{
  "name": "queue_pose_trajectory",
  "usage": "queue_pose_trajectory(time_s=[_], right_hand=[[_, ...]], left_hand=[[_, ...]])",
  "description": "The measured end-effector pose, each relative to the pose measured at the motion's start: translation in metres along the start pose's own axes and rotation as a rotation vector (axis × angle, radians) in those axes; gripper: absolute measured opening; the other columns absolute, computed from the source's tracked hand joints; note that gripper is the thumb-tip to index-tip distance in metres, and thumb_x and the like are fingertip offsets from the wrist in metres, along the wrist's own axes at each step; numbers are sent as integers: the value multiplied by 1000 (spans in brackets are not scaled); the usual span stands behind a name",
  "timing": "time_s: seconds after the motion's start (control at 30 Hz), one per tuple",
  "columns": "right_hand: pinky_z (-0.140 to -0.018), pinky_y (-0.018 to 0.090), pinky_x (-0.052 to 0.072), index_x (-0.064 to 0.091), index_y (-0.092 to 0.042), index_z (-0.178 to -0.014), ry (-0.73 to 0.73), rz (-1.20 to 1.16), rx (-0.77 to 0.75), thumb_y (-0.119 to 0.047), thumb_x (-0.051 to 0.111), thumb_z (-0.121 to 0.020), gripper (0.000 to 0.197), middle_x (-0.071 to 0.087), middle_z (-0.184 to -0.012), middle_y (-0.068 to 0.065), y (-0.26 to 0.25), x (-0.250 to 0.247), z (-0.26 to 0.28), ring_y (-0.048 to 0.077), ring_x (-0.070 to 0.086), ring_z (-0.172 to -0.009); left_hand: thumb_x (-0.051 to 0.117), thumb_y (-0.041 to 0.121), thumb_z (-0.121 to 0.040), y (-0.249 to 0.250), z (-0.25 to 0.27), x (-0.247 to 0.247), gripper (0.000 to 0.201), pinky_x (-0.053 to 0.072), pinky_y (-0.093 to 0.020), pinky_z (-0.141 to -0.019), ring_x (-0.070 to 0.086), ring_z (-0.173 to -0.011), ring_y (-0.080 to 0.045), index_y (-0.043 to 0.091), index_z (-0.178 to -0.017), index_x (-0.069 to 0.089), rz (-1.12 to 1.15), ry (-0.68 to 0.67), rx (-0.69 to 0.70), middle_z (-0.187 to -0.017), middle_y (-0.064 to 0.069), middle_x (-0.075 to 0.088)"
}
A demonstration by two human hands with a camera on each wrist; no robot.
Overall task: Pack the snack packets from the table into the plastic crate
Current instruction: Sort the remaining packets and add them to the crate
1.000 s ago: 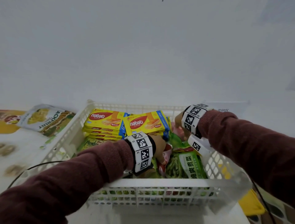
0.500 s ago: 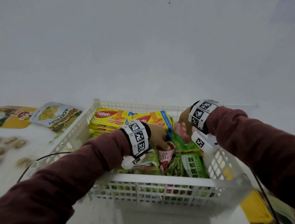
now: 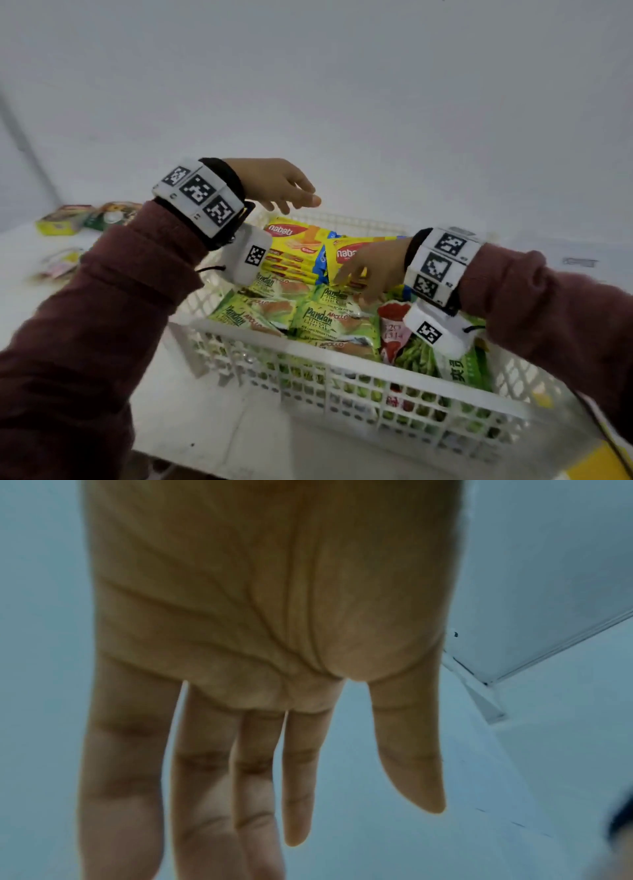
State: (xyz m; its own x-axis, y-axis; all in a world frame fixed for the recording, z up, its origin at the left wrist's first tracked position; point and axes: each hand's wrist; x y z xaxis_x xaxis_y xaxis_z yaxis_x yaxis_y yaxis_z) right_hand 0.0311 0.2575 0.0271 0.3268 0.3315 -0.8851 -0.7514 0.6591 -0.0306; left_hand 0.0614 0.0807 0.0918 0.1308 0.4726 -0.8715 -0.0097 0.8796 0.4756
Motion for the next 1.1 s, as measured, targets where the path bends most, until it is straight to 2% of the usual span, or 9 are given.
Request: queue_pose_trajectory(time_s=[0.1, 0.2, 0.3, 0.4, 0.57, 0.67, 0.83, 0.93, 1.1], right_hand=[[-91, 26, 39, 19, -27, -147, -78, 28, -49, -31, 57, -91, 68, 52, -129, -7, -19, 25, -15, 16, 49, -114], [-97, 33, 39, 6, -26, -150, -151, 178, -33, -39, 51, -92, 74, 40, -143, 10, -29, 45, -25, 26, 46, -124], [-87, 33, 44, -1, -20, -150, -149, 321, -8, -44, 45, -94, 76, 42, -138, 19, -36, 55, -27, 31, 50, -118], [-78, 34, 45, -2, -18, -150, -185, 371, 11, -44, 43, -95, 76, 48, -133, 19, -44, 53, -27, 30, 55, -112], [-103, 30, 35, 18, -20, -149, -48, 197, -78, -30, 56, -91, 69, 38, -146, 7, -64, 5, -31, 21, 42, -129], [-87, 21, 36, 37, -20, -141, 104, 71, -173, -31, 60, -89, 58, 51, -133, 4, -92, -11, -58, 19, 50, -116], [-64, 21, 32, 57, -3, -113, -89, 140, -99, -31, 62, -87, 38, 60, -106, 14, -133, -4, -107, 22, 50, -83], [-54, 20, 26, 51, 2, -124, -102, 131, -131, -14, 63, -86, 43, 61, -114, 19, -138, -2, -113, 27, 54, -89], [-58, 14, 37, 56, -3, -124, -138, 43, -191, 1, 61, -83, 41, 63, -114, 18, -138, 4, -112, 29, 60, -97]], left_hand=[[53, 35, -90, -26, 20, -10, 45, 44, -21, -74, 57, -96, -18, 14, -130, 49, 23, 26, -99, -112, -5, 59], [53, 34, -90, -51, 35, -13, 43, 43, -21, -71, 57, -94, -18, 14, -128, 51, 36, 56, -169, -107, -4, 59], [54, 35, -90, -71, 45, -12, 43, 43, -20, -70, 57, -92, -17, 14, -127, 52, 17, 81, -207, -98, 0, 60], [54, 36, -89, -90, 52, -15, 43, 44, -20, -70, 58, -92, -16, 15, -126, 53, 14, 70, -224, -95, 3, 59], [55, 36, -89, -114, 55, -24, 46, 44, -20, -71, 56, -93, -15, 14, -130, 50, 13, 14, -181, -104, -1, 59], [54, 39, -89, -126, 53, -24, 48, 46, -26, -76, 56, -97, -18, 14, -130, 50, -53, -39, -146, -113, -3, 58], [48, 49, -90, -144, 43, 0, 67, 43, -29, -91, 52, -113, -21, 17, -145, 27, -91, -100, -75, -138, -6, 44], [49, 47, -90, -155, 35, 16, 75, 34, -31, -104, 37, -132, -21, 16, -148, 15, -109, -116, -21, -149, -6, 31], [49, 44, -91, -166, 29, 26, 81, 18, -33, -115, 15, -144, -18, 15, -150, 2, -145, -156, 59, -157, -5, 10]])
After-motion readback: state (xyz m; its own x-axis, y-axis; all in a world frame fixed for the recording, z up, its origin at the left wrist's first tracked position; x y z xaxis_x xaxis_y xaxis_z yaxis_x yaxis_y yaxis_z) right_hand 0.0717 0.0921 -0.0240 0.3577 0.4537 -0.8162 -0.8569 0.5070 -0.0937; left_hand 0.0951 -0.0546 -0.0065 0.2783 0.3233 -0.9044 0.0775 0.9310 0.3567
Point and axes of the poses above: each hand's wrist, its own z-axis away from the middle knuckle, its own x-axis out of the palm, y = z × x
